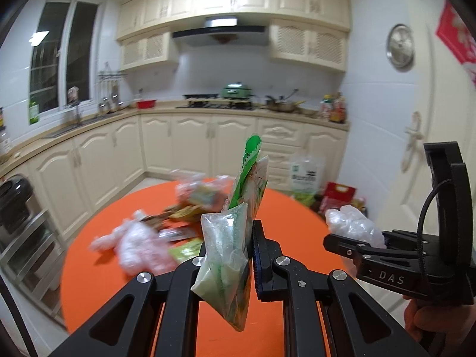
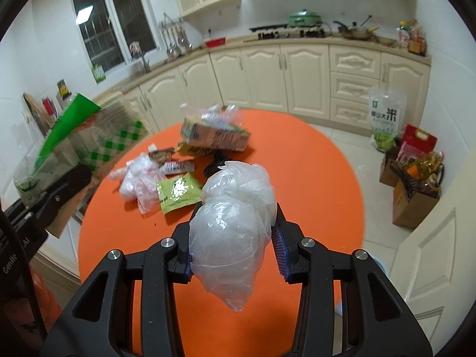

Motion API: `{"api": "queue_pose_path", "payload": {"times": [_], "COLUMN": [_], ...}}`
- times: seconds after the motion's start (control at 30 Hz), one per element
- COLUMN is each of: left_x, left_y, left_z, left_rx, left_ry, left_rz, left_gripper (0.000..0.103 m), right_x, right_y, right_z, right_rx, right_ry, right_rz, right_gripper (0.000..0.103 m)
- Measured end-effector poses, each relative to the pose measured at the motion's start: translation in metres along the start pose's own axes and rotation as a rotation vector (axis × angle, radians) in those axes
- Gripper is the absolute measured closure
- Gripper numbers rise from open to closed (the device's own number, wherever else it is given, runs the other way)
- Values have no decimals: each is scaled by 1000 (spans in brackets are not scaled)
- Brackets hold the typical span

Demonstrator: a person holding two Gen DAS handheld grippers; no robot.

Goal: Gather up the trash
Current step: 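Carry both items to the blue bin and open both grippers over it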

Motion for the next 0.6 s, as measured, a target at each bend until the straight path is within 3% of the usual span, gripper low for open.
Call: {"api": "queue_pose_path", "payload": {"times": [0.13,0.27,0.43,0.6], "left_x": [23,42,82,114], "left_y": [7,-13,-41,-82], "left_z": [10,15,51,97], "left_rx": [-14,-60,-161,-278], "left_ry": [-45,-83,-124,-177], "left_rz": [81,173,301,368], "left_gripper": [93,93,93,93], "right_x": [38,95,181,256], "right_y": [32,54,58,36], "right_z": [-1,7,37,75], "right_rx": [49,65,26,-52], "right_ry": [-49,-116,-236,-346], "right_rz": [45,129,233,286], "right_gripper": [64,64,64,64]}}
Point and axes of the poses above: each gripper's, at about its wrist camera, not at the fingertips, and y roughly against the way its jaws point, x to its right, z to its underside, the point moved 7 cm from there along -y, roughly the way its jaws point, and after that the axes turned 1 degree about y, right-handed, at the moved point
